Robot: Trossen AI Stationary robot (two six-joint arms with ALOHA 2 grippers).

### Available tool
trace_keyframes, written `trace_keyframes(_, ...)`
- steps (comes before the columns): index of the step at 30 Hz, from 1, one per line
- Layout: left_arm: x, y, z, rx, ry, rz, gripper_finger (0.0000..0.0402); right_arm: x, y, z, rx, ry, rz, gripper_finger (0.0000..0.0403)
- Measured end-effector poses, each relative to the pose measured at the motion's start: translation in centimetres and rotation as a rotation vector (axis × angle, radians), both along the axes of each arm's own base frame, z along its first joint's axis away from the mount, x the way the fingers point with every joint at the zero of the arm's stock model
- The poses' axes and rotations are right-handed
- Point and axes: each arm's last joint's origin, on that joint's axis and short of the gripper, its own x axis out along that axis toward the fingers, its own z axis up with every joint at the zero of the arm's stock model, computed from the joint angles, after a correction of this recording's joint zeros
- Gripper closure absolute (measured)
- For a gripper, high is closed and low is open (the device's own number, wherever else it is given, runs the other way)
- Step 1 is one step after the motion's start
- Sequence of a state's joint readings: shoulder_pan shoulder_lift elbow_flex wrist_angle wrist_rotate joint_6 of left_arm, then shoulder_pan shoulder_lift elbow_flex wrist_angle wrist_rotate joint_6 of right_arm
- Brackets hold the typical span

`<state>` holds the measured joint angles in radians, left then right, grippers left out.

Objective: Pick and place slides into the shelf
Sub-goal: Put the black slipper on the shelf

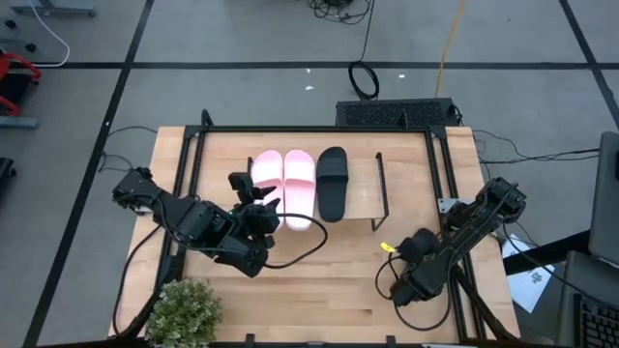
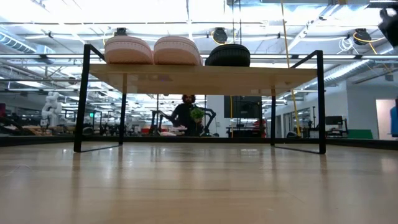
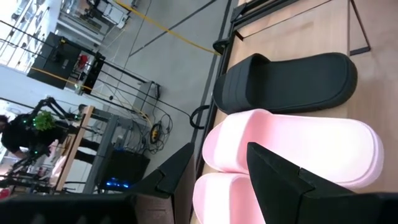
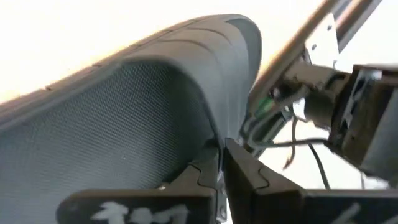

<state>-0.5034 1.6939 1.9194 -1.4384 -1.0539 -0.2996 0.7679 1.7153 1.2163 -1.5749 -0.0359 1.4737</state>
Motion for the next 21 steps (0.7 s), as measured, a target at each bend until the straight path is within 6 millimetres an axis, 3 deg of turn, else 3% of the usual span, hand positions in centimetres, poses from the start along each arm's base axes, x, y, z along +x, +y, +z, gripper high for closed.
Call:
trace_keyframes(9, 0.0, 0.0, 0.0, 0.006, 0.005, -0.003, 0.0249, 0.8, 1.1, 1.7, 0.050, -0.081, 0.058, 0.0402)
trace_keyframes(21, 0.0, 0.0, 0.0, 0.006, 0.005, -0.003, 0.0249, -0.1, 4.2, 4.4, 0.072, -0.248, 0.061, 0.0402)
